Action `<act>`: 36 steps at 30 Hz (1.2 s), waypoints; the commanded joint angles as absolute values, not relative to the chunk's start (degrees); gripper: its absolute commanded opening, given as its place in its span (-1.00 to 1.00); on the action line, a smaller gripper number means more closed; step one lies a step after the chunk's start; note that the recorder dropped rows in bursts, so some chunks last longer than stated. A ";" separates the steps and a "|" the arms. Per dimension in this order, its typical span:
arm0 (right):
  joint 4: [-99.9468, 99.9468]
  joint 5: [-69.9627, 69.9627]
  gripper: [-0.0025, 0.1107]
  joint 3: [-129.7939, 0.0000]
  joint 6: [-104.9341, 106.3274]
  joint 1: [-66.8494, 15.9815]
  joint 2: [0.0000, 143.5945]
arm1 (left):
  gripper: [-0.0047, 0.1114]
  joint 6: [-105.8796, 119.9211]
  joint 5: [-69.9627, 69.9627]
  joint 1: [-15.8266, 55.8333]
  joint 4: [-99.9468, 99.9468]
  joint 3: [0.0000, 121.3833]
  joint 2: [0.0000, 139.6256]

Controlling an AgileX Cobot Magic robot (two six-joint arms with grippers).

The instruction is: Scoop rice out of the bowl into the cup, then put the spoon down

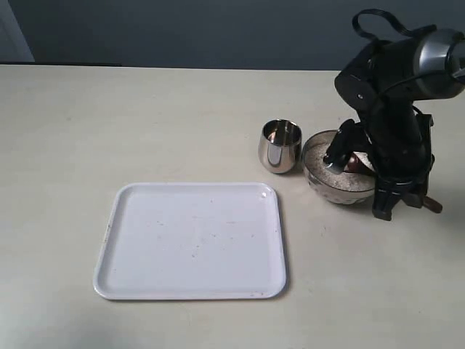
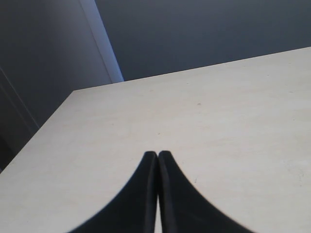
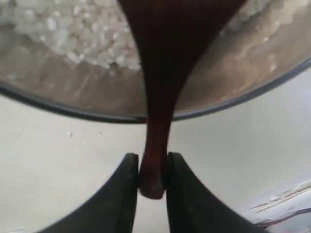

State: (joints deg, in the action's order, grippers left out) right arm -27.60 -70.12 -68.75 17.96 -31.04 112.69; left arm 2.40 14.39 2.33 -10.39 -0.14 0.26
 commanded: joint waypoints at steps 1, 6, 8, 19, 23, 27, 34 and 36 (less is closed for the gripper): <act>-24.82 -69.96 -0.97 -68.91 19.67 -30.64 112.10 | -0.91 2.05 13.73 2.47 -10.18 0.00 0.00; -25.31 -69.96 -0.97 -68.91 19.67 -30.64 112.10 | -0.91 2.05 13.73 2.47 -10.18 0.00 0.00; -25.56 -69.96 -0.97 -68.91 19.67 -30.64 112.10 | -0.91 2.05 13.73 2.47 -10.18 0.00 0.00; -27.31 -69.96 -0.97 -68.91 19.40 -30.64 109.50 | -0.91 2.05 13.73 2.47 -10.18 0.00 0.00; -27.31 -69.96 -0.97 -68.91 19.51 -30.64 108.56 | -0.91 2.05 13.73 2.47 -10.18 0.00 0.00; -26.84 -69.96 -0.97 -68.91 19.51 -30.64 108.33 | -0.91 2.05 13.73 2.47 -10.18 0.00 0.00; -27.26 -69.96 -0.97 -68.91 19.51 -30.12 108.28 | -0.91 2.05 13.73 2.47 -10.18 0.00 0.00; -27.14 -69.96 -0.97 -68.91 19.51 -29.61 108.28 | -0.91 2.05 13.73 2.47 -10.18 0.00 0.00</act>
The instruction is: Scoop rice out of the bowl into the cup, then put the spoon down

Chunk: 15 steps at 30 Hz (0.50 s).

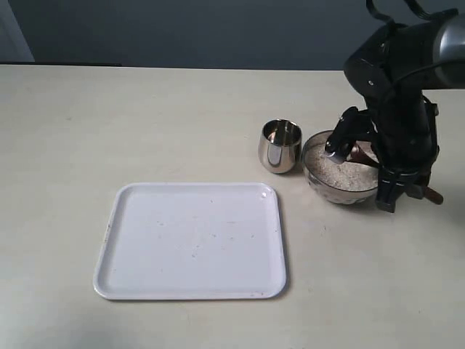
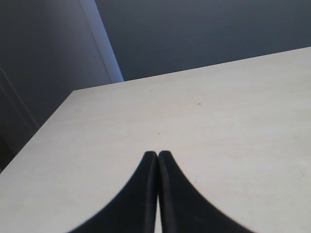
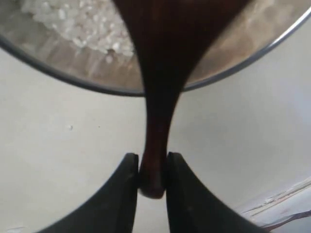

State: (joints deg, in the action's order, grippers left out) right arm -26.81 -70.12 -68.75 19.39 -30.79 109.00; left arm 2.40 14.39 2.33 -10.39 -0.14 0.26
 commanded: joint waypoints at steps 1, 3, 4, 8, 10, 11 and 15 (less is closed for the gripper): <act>-27.14 -69.96 -0.97 -68.91 19.51 -29.28 108.28 | -0.91 2.05 13.73 2.47 -10.18 0.00 0.00; -27.14 -69.96 -0.97 -68.91 19.40 -29.16 108.28 | -0.91 2.05 13.73 2.47 -10.18 0.00 0.00; -27.26 -69.96 -0.97 -68.91 19.28 -29.14 108.28 | -0.91 2.05 13.73 2.47 -10.18 0.00 0.00; -27.63 -69.96 -0.97 -68.91 19.16 -29.14 108.28 | -0.91 2.05 13.73 2.47 -10.18 0.00 0.00; -28.61 -69.96 -0.97 -68.91 18.91 -29.14 108.28 | -0.91 2.05 13.73 2.47 -10.18 0.00 0.00; -29.02 -69.96 -0.97 -68.91 18.78 -29.14 108.28 | -0.91 2.05 13.73 2.47 -10.18 0.00 0.00; -29.14 -69.96 -0.97 -68.91 18.78 -29.14 108.28 | -0.91 2.05 13.73 2.47 -10.18 0.00 0.00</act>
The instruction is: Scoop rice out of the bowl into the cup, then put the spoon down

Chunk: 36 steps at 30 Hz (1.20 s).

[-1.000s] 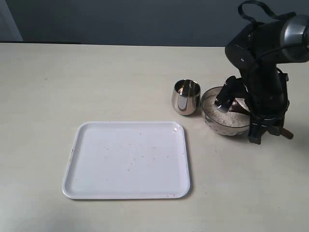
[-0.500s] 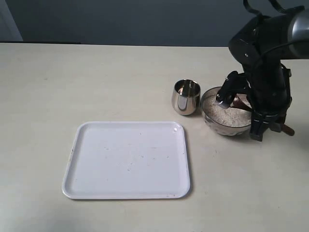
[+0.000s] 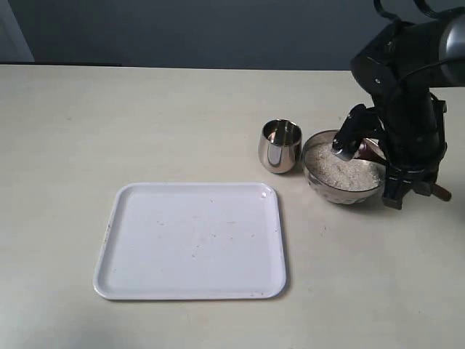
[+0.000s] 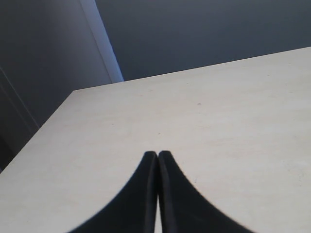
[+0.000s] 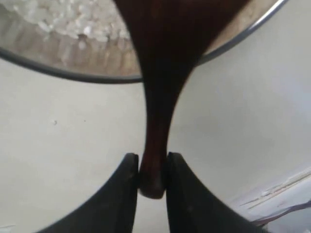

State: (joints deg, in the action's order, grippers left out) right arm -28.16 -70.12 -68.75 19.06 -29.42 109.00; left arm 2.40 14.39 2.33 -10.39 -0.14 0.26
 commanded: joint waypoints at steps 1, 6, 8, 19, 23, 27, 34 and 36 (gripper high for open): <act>-29.14 -69.96 -0.97 -68.91 18.68 -29.14 108.18 | -0.91 2.05 13.73 2.47 -10.18 0.00 0.00; -30.07 -69.96 -0.97 -68.91 17.76 -29.14 106.67 | -0.91 2.05 13.73 2.47 -10.18 0.00 0.00; -29.95 -69.96 -0.97 -68.91 17.76 -29.14 106.03 | -0.91 2.05 13.73 2.47 -10.18 0.00 0.00; -29.31 -69.96 -0.97 -68.91 18.98 -29.14 105.84 | -0.91 2.05 13.73 2.47 -10.18 0.00 0.00; -29.31 -69.96 -0.97 -68.91 18.98 -29.14 105.84 | -0.91 2.05 13.73 2.47 -10.18 0.00 0.00; -29.31 -69.96 -0.97 -68.91 18.98 -29.14 105.84 | -0.91 2.05 13.73 2.47 -10.18 0.00 0.00; -26.85 -69.96 -0.97 -68.91 18.87 -29.14 105.84 | -0.91 2.05 13.73 2.47 -10.18 0.00 0.00; -26.85 -69.96 -0.97 -68.91 18.87 -29.14 105.84 | -0.91 2.05 13.73 2.47 -10.18 0.00 0.00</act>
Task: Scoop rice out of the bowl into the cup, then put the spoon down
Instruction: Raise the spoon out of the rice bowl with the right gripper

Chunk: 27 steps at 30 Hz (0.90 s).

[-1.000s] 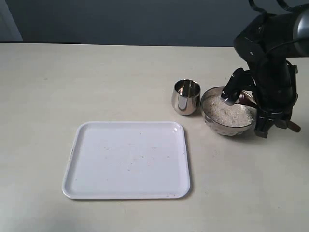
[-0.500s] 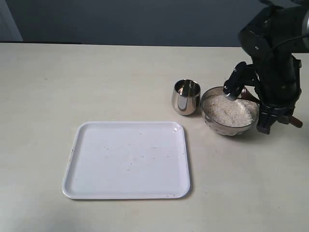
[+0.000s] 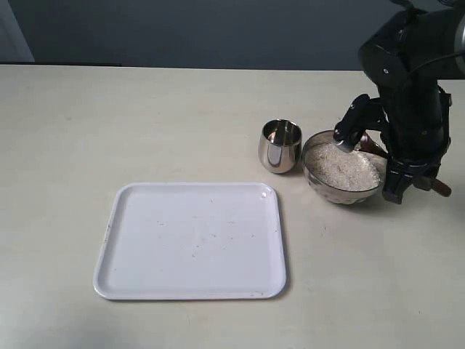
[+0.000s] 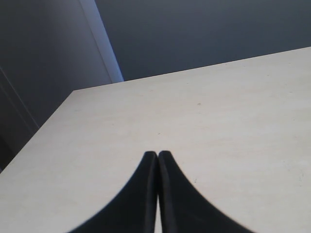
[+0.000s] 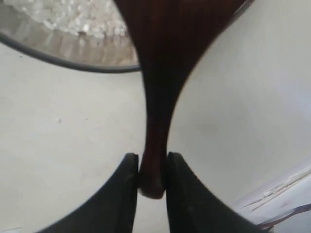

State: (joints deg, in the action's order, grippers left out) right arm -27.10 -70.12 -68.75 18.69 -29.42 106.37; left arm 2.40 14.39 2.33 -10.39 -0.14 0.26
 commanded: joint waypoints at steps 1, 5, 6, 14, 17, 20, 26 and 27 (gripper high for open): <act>-26.85 -69.96 -0.97 -68.91 18.87 -29.14 105.84 | -0.91 2.05 13.73 2.47 -10.18 0.00 0.00; -26.95 -69.96 -0.97 -69.02 18.87 -29.14 105.84 | -0.91 2.05 13.73 2.47 -10.18 0.00 0.00; -26.95 -69.96 -0.97 -69.12 18.87 -29.14 105.84 | -0.91 2.05 13.73 2.47 -10.18 0.00 0.00; -26.25 -69.96 -0.97 -76.05 18.75 -29.14 108.36 | -0.91 2.05 13.73 2.47 -10.18 0.00 0.00; -24.68 -69.96 -0.97 -76.97 18.63 -29.14 109.90 | -0.91 2.05 13.73 2.47 -10.18 0.00 0.00; -24.68 -69.96 -0.97 -76.97 18.63 -29.14 110.39 | -0.91 2.05 13.73 2.47 -10.18 0.00 0.00; -24.68 -69.96 -0.97 -78.98 18.53 -29.14 110.50 | -0.91 2.05 13.73 2.47 -10.18 0.00 0.00; -24.44 -69.96 -0.97 -79.26 18.53 -29.14 110.50 | -0.91 2.05 13.73 2.47 -10.18 0.00 0.00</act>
